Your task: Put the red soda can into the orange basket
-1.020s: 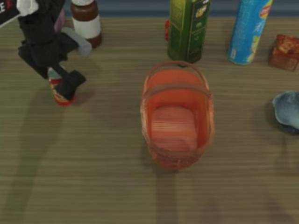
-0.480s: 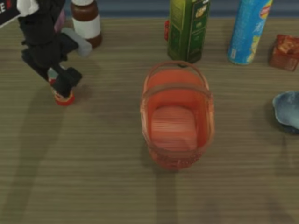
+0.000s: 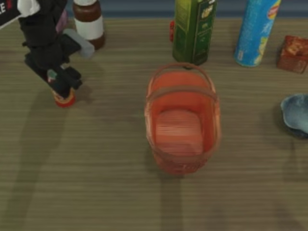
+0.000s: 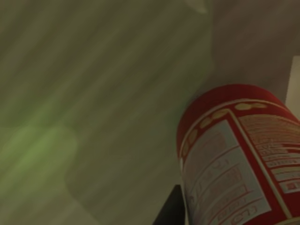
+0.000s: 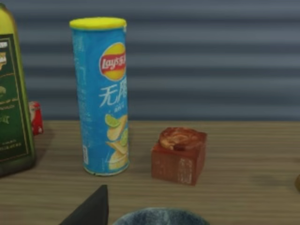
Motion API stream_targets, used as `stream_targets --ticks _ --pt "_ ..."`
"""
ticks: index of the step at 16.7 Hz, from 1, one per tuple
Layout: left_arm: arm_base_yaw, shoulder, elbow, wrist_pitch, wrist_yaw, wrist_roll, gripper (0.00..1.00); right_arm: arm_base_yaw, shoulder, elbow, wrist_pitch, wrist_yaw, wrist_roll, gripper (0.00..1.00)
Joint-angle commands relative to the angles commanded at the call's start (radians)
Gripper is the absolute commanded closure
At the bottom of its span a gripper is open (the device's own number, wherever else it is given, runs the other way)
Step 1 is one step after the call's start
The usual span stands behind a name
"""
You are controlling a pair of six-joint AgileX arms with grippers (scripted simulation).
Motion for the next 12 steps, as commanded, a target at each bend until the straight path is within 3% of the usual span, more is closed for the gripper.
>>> stream_targets --ticks 9,12 --pt "-0.001 -0.001 0.0 0.0 0.0 0.001 1.0 0.0 0.0 0.0 0.0 0.0 0.0 0.0" --pt "-0.008 -0.01 -0.023 0.062 0.048 -0.019 1.0 0.0 0.0 0.0 0.0 0.0 0.0 0.0"
